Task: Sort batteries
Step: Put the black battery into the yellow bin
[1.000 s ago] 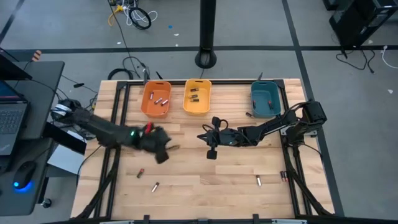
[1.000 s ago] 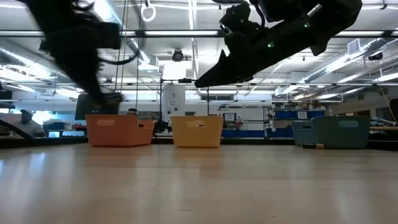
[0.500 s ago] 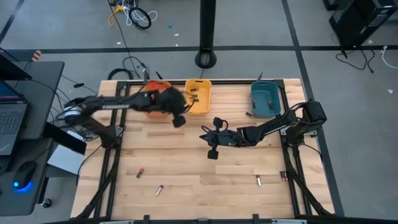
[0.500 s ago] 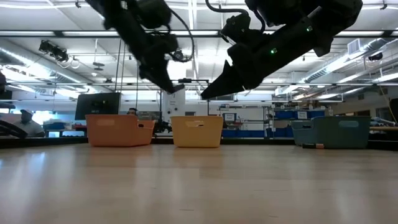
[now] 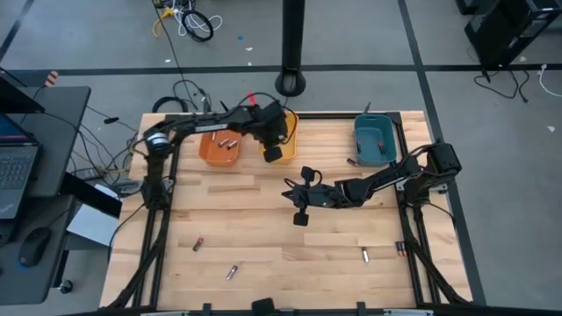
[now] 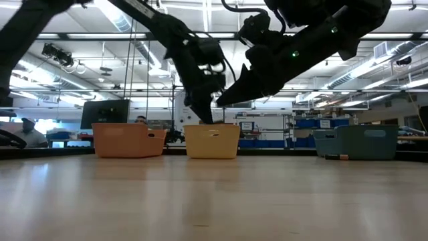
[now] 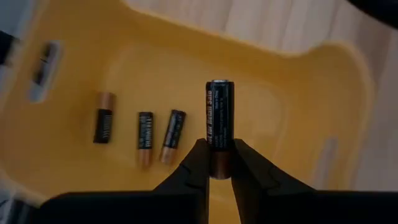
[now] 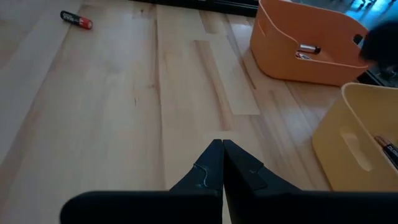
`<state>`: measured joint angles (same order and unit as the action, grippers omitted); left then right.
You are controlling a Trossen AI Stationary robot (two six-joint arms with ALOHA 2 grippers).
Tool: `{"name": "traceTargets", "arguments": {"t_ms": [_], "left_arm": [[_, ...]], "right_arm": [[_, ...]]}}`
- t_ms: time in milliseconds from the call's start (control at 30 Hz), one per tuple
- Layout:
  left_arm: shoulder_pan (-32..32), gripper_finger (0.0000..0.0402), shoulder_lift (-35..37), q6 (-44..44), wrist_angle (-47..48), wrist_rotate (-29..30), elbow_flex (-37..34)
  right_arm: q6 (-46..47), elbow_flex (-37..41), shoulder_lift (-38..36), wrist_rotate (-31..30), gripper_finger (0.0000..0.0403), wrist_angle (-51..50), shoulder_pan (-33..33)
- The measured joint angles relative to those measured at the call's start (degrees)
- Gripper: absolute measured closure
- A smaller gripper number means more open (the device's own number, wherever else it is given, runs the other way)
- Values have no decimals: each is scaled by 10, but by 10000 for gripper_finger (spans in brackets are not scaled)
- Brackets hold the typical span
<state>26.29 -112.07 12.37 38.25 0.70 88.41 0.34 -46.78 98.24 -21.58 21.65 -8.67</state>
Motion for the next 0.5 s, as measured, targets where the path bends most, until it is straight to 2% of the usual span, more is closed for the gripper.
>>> {"name": "traceTargets", "arguments": {"t_ms": [200,500], "left_arm": [[0,356,-65,23,19,1,34],[1,356,-74,24,19,1,34]], "right_arm": [[0,0,0,0,392,0,0],[0,0,0,2,392,0,0]]}}
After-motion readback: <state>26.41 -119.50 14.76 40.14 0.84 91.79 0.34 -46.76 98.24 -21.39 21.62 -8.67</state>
